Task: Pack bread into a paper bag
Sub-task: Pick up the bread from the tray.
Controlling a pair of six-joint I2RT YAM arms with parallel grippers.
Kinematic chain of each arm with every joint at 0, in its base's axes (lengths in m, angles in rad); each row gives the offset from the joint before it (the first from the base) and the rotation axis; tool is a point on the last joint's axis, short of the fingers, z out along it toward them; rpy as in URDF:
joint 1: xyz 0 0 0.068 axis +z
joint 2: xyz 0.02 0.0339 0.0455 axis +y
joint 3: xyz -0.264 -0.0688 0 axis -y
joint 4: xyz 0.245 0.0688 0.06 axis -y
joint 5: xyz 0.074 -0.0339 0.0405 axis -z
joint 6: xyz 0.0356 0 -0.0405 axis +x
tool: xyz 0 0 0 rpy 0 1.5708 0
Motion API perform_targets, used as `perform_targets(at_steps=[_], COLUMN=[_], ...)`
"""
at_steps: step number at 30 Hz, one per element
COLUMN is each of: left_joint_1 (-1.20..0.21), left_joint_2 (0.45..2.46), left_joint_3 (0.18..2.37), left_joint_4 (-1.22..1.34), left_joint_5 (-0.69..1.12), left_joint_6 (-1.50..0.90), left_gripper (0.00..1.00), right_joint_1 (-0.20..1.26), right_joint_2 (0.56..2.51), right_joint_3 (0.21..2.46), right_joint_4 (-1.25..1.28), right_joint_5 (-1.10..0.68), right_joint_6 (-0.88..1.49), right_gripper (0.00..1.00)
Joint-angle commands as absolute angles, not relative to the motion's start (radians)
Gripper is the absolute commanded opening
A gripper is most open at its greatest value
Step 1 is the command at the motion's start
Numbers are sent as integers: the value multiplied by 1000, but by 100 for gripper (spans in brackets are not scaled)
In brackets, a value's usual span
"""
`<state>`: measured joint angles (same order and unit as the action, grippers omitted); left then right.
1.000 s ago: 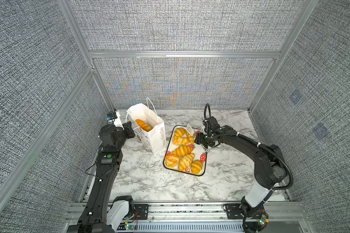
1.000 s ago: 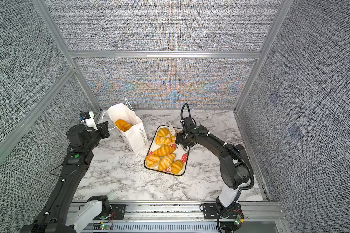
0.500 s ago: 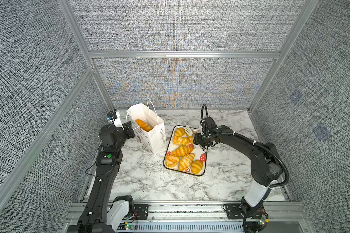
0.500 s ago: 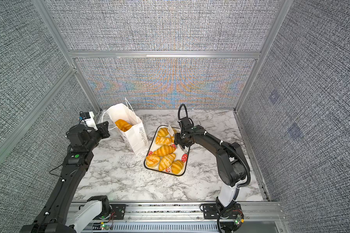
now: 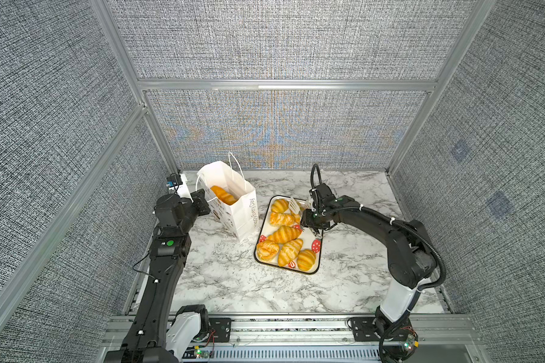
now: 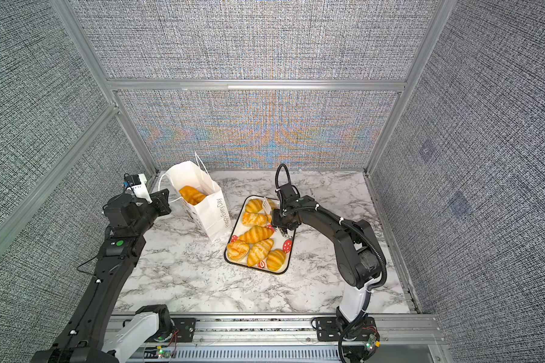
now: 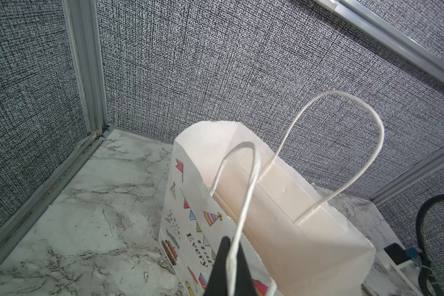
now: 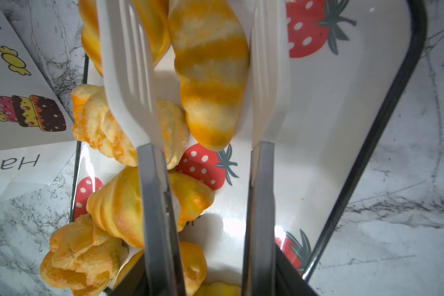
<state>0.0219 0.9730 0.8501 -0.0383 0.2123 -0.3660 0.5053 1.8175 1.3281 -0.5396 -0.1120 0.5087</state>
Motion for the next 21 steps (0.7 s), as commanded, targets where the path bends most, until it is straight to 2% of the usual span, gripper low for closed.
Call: perform_targets(at_steps=[1, 9, 21], left_joint_1=[22, 23, 23], left_joint_2=[973, 972, 974], left_joint_3=[848, 846, 846], left_joint_4=[-12, -12, -12], left_joint_5=[219, 218, 218], left_joint_6=[-353, -353, -354], left_gripper=[0, 0, 0], right_joint_1=[506, 507, 509], right_joint_2=[1821, 1830, 1799], right_joint_3=[1334, 1332, 1325], right_joint_4=[-528, -529, -543], right_joint_5=[-107, -105, -87], right_joint_6=[506, 506, 505], right_gripper=[51, 48, 36])
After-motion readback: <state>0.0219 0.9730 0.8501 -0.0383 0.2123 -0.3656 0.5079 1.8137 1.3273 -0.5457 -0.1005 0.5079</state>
